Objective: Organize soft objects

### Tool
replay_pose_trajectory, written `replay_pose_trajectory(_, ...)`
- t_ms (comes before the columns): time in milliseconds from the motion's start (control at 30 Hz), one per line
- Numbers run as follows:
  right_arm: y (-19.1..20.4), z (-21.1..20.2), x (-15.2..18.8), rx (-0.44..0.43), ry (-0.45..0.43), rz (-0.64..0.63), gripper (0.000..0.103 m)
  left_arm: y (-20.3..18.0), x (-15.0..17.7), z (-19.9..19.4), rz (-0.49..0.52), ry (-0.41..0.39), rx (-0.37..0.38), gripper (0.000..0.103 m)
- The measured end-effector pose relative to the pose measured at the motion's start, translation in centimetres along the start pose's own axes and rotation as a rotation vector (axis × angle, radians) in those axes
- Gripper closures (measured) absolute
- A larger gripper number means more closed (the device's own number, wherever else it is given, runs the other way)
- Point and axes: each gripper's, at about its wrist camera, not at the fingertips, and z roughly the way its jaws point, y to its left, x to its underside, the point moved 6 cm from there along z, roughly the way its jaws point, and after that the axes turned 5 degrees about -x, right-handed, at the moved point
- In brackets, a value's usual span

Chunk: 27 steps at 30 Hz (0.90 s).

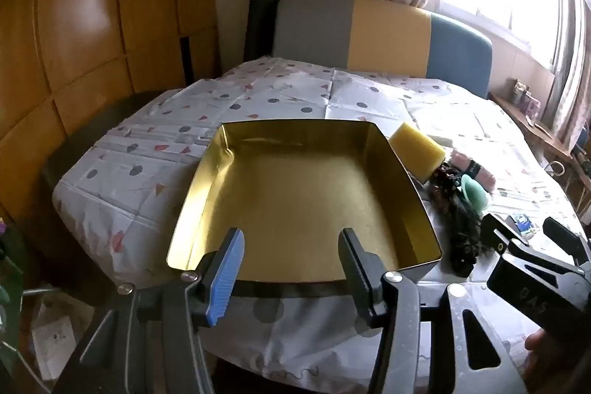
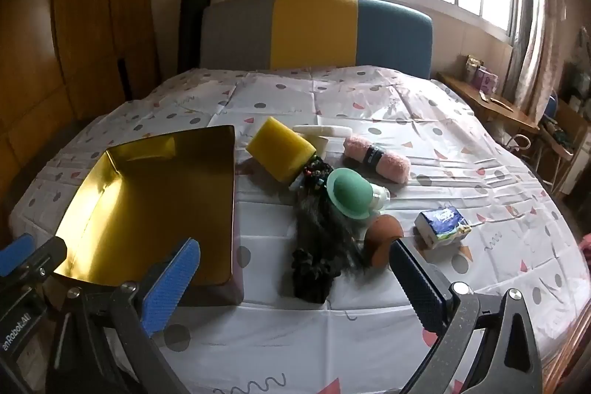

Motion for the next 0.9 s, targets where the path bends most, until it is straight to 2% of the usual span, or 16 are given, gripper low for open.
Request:
replay_pose_trajectory(233, 0.10, 0.03, 0.14, 0.006, -0.002, -0.011, 0.000, 0.76, -0.02, 0.05, -0.001, -0.008, 0.002, 0.049)
replay_pose_trajectory(300, -0.01, -0.01, 0.14, 0.002, -0.002, -0.007, 0.000, 0.57, -0.17, -0.29, 0.018, -0.022, -0.024, 0.049)
replay_pose_trajectory(900, 0.11, -0.57, -0.03, 0.005, -0.026, 0.001, 0.000, 0.52, -0.15, -0.44, 0.020, -0.002, -0.030, 0.049)
